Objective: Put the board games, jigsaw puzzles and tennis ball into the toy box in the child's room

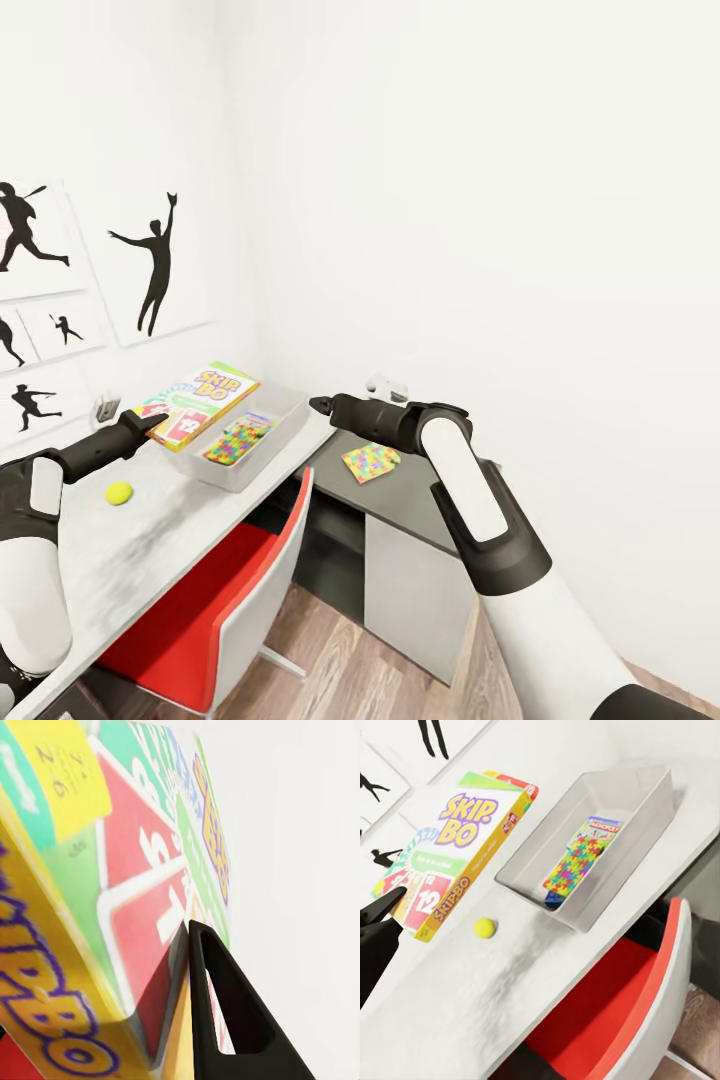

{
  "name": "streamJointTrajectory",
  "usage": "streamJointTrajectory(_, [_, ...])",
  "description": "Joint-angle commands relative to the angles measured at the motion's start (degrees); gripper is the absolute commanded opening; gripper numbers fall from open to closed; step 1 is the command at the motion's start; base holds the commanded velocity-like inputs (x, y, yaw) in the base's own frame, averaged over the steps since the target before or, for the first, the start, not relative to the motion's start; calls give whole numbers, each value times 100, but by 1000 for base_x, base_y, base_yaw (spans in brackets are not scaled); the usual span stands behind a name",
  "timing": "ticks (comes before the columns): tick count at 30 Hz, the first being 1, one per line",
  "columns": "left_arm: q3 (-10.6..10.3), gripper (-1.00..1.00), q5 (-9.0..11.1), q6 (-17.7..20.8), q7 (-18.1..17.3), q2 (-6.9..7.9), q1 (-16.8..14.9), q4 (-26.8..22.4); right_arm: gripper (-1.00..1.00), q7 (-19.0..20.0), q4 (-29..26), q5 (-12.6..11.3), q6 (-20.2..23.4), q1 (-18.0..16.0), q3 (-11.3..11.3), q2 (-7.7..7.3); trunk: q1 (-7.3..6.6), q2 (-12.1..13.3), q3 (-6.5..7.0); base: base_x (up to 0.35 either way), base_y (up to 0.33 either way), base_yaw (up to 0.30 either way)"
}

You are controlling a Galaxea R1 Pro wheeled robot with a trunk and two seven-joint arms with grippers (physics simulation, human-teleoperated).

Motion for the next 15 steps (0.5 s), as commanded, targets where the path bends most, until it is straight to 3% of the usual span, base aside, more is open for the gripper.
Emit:
streamJointTrajectory(1, [13, -100, -5, 26, -10, -1, -7, 1, 100, -60, -5, -54, 7, -6, 1, 1, 5, -11, -12, 179, -42, 17])
streamJointTrajectory(10, [13, -100, -5, 28, -9, 2, -7, 1, 100, -63, -14, -54, 1, -6, 1, 1, 5, -11, -12, 192, -66, 49])
streamJointTrajectory(15, [11, -100, -5, 29, -8, -1, -7, 1, 100, -68, -14, -54, 5, -6, 1, 1, 5, -11, -12, 53, -55, 4])
